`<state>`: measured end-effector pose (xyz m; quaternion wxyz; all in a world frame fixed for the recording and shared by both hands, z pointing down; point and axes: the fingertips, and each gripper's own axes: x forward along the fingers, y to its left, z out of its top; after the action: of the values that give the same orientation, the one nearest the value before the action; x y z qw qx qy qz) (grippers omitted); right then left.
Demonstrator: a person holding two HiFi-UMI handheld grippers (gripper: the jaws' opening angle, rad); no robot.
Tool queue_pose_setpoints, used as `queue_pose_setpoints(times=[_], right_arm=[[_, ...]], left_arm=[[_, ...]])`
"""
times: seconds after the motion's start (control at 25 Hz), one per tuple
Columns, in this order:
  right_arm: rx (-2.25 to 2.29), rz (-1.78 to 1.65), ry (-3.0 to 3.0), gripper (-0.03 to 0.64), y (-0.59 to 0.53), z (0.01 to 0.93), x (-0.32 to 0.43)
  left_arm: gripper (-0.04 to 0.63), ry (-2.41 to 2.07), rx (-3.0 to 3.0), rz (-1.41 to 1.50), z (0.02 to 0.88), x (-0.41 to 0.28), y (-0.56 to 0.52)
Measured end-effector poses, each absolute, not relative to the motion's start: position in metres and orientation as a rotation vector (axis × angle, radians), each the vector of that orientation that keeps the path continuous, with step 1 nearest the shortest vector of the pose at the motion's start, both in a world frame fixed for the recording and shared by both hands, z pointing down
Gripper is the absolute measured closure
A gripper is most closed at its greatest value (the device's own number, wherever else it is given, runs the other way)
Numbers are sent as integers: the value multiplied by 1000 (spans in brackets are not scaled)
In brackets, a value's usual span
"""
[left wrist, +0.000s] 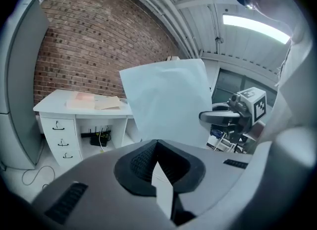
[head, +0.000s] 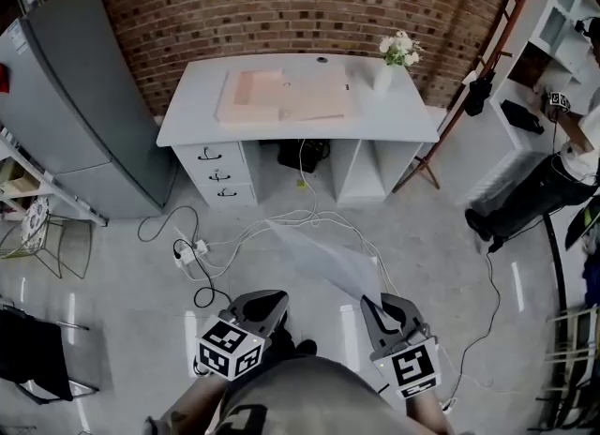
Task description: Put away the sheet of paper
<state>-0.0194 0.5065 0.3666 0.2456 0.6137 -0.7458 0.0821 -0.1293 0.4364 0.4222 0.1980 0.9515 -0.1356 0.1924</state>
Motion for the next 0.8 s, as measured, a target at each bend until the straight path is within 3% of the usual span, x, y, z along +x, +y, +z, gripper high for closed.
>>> queue_pose_setpoints(times=[0.8], right_arm=[[1691,185,-2025,594,383,346,-17]], left_arm=[[581,-395,2611,424,429,-134,315]])
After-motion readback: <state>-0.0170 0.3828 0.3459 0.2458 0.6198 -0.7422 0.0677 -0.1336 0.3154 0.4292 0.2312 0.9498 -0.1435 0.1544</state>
